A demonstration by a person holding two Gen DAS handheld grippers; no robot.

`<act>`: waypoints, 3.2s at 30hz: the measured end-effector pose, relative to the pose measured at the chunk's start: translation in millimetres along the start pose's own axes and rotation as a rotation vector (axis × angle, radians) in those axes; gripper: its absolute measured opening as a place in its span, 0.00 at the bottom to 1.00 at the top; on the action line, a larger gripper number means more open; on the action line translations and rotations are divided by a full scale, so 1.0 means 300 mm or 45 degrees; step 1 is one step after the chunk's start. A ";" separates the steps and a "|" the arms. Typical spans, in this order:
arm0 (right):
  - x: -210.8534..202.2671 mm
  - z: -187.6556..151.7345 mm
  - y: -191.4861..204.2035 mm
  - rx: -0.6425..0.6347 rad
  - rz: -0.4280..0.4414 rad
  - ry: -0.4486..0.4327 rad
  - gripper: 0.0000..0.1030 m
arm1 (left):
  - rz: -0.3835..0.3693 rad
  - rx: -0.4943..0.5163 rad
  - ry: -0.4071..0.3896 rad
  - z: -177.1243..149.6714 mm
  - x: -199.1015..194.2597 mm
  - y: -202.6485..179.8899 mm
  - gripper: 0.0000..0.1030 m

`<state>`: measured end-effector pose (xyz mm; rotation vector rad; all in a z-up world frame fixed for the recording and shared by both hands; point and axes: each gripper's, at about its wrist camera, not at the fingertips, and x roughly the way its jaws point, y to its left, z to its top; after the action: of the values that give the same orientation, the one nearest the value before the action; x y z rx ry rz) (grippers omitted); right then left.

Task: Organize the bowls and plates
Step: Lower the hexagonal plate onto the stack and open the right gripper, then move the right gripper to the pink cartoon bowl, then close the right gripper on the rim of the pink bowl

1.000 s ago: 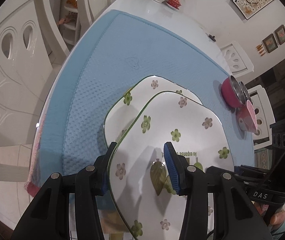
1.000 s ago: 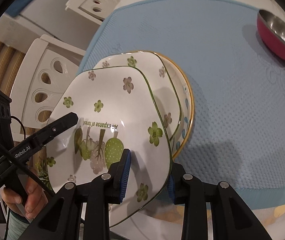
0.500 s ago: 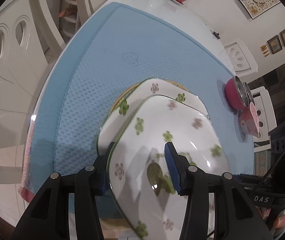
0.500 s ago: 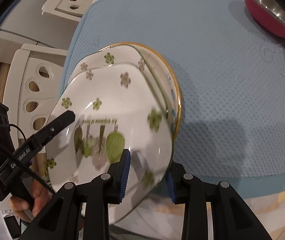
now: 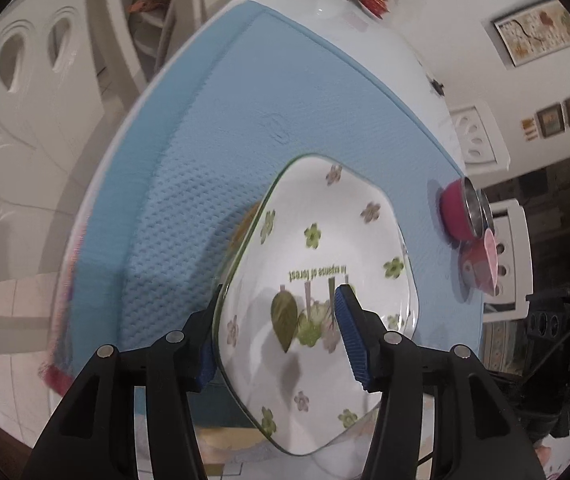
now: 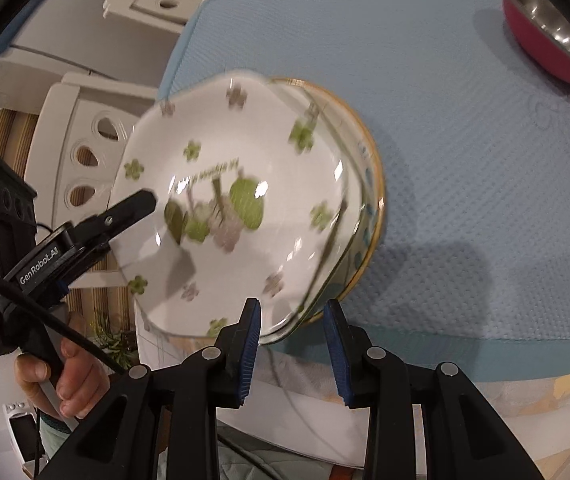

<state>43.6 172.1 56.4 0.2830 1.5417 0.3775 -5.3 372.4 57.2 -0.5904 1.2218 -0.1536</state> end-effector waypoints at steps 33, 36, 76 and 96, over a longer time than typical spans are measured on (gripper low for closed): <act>-0.033 0.053 -0.082 0.115 0.027 -0.091 0.31 | 0.343 0.296 -0.024 0.022 0.095 -0.123 0.48; -0.045 0.048 -0.093 0.131 0.028 -0.102 0.31 | 0.326 0.291 -0.056 0.026 0.066 -0.132 0.48; -0.562 0.167 -1.116 0.347 -0.261 -0.526 0.59 | -0.068 0.514 -0.056 -0.103 0.562 -1.240 0.58; -0.412 0.210 -1.170 0.147 -0.183 -0.508 0.12 | -0.029 0.467 -0.090 -0.159 0.733 -1.256 0.23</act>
<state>128.3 -194.4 27.0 0.3147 1.1830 0.1088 103.1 -52.9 52.6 -0.2871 1.0843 -0.3646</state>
